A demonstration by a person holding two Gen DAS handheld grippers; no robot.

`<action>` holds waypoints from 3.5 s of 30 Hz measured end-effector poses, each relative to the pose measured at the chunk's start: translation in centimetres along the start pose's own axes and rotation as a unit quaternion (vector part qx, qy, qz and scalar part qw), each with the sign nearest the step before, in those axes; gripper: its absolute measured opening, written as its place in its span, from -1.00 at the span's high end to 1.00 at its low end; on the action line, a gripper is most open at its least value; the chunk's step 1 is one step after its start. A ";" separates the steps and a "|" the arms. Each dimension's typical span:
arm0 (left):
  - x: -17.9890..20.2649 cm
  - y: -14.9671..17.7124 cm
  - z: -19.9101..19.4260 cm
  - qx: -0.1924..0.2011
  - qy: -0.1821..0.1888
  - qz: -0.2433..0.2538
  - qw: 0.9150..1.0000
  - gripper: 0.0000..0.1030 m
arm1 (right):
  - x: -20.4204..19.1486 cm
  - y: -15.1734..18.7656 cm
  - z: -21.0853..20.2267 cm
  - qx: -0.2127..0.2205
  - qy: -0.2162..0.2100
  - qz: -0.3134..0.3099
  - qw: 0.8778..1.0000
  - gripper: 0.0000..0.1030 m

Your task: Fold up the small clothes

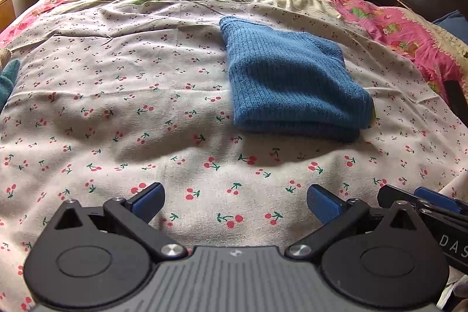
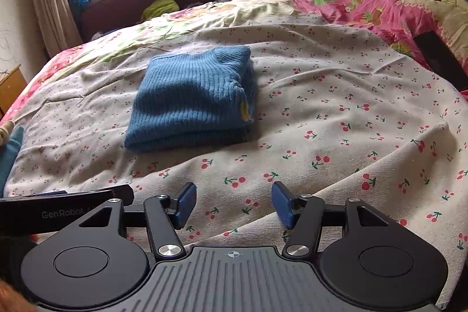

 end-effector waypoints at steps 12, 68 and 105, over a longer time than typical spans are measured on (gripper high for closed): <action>0.4 0.2 0.1 -0.004 -0.009 0.012 1.000 -1.00 | -0.1 0.2 0.4 -0.008 0.002 -0.004 1.000 -0.12; 0.6 0.5 0.4 -0.016 -0.035 0.027 0.999 -1.00 | 0.2 0.8 1.2 -0.024 0.007 -0.007 1.000 -0.12; 0.5 0.5 0.4 -0.018 -0.036 0.026 0.999 -1.00 | 0.1 0.8 1.2 -0.025 0.008 -0.007 1.000 -0.13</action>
Point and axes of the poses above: each gripper's, at about its wrist camera, not at the fingertips, and z roughly the way its jaws point, x to its right, y to its underside, the point moved 4 cm from there along z, roughly the way its jaws point, and after that the axes turned 9 degrees about -x, right-handed, at the moved point
